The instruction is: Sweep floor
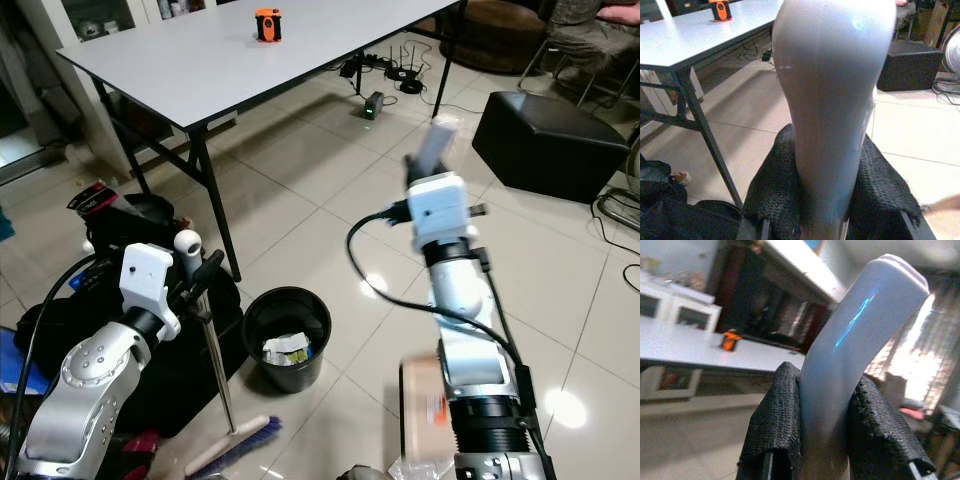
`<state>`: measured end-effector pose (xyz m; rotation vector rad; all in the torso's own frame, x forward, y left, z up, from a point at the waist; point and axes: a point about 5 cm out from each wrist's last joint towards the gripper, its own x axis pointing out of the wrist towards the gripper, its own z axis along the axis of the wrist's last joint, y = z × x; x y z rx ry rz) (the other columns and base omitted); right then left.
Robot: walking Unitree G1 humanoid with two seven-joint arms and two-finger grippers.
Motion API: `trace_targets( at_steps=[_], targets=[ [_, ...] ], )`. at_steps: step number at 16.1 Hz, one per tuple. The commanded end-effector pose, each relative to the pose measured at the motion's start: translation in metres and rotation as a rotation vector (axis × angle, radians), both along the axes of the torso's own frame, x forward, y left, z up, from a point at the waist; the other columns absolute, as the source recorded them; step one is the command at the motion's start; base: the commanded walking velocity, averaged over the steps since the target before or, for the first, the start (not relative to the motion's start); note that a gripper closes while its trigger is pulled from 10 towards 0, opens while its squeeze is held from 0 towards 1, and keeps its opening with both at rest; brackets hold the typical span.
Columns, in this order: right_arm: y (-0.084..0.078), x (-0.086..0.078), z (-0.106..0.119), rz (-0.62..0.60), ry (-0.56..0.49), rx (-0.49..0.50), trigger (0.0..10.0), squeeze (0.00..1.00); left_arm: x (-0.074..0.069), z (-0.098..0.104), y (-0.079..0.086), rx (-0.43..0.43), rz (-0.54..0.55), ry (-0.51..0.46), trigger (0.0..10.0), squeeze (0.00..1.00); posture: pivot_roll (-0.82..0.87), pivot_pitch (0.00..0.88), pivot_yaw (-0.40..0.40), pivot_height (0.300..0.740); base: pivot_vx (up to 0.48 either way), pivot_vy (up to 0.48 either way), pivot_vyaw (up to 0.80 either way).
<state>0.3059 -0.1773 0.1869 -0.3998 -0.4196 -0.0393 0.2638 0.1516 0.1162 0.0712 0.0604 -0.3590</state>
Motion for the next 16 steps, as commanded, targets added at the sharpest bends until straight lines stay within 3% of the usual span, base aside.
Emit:
trace_targets(
  at_steps=[1, 3, 7, 16],
  targets=[
    [-0.010, -0.003, 0.005, -0.054, -0.017, 0.025, 10.0, 0.00, 0.003, 0.007, -0.002, 0.003, -0.015, -0.020, 10.0, 0.00, -0.06, 0.032, 0.038, 0.740, 0.000, 0.000, 0.00],
    [-0.014, -0.006, 0.000, -0.070, 0.016, 0.079, 10.0, 0.00, 0.003, 0.007, -0.004, -0.001, -0.021, -0.021, 10.0, 0.00, -0.06, 0.033, 0.038, 0.740, 0.000, 0.000, 0.00],
    [-0.007, -0.014, -0.015, -0.010, 0.108, 0.183, 10.0, 0.00, 0.003, 0.009, -0.006, -0.008, -0.028, -0.022, 10.0, 0.00, -0.06, 0.038, 0.036, 0.740, -0.071, 0.000, 0.00],
    [-0.007, -0.020, -0.025, -0.006, 0.180, 0.205, 10.0, 0.00, 0.003, 0.010, -0.007, -0.006, -0.035, -0.021, 10.0, 0.00, -0.06, 0.045, 0.040, 0.740, -0.307, 0.000, 0.00]
  ],
)
